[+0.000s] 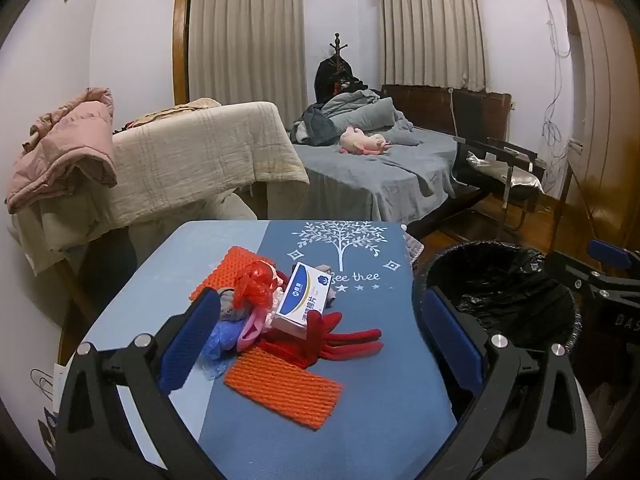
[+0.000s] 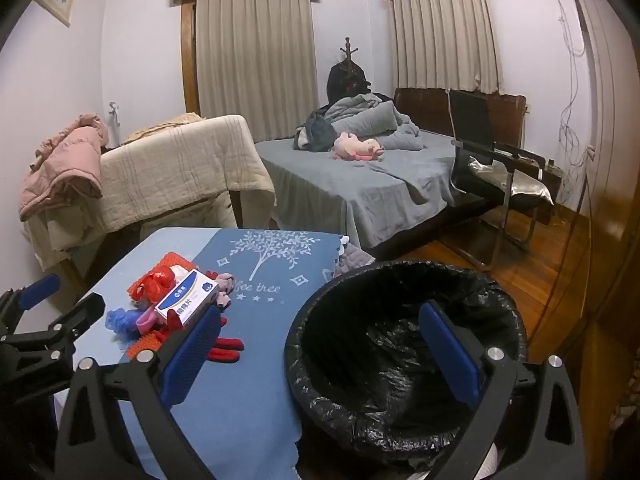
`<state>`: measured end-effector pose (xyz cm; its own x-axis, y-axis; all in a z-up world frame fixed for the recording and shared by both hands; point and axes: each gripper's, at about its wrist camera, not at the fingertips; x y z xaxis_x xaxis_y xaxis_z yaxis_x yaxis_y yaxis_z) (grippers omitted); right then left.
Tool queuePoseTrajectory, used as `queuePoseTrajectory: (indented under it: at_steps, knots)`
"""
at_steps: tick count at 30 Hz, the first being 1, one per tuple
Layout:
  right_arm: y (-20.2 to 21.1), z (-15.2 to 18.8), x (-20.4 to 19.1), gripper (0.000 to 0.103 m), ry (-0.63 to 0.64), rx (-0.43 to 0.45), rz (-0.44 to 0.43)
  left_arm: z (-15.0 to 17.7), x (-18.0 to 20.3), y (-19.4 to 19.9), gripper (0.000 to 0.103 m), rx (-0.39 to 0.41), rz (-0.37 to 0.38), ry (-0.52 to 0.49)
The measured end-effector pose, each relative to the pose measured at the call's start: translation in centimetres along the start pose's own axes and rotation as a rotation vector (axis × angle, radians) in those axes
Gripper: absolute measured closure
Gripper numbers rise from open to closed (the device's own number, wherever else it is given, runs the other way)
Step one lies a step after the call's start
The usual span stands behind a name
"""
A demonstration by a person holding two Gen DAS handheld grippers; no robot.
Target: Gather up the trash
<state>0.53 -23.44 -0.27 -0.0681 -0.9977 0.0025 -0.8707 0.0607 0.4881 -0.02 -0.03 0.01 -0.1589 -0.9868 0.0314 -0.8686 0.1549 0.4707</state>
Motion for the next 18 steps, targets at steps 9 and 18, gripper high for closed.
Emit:
queuePoseTrajectory:
  at_steps: [9, 18]
  knots:
    - [0.02, -0.03, -0.07, 0.006, -0.001, -0.003, -0.009, -0.02, -0.06, -0.02, 0.005, 0.002, -0.001, 0.003]
    - [0.09, 0.01, -0.16, 0.006, 0.003, 0.011, 0.001, -0.25, 0.12, 0.21, 0.005, 0.005, -0.001, 0.003]
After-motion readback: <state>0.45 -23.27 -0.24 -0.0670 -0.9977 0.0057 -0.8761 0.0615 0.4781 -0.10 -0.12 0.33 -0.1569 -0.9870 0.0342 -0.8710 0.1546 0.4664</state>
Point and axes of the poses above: each gripper's, at about its wrist camera, not at the fingertips, and y roughly against the way its jaws point, x to its right, z to its underside, and after that the axes turned 9 degrees about z, right-handed
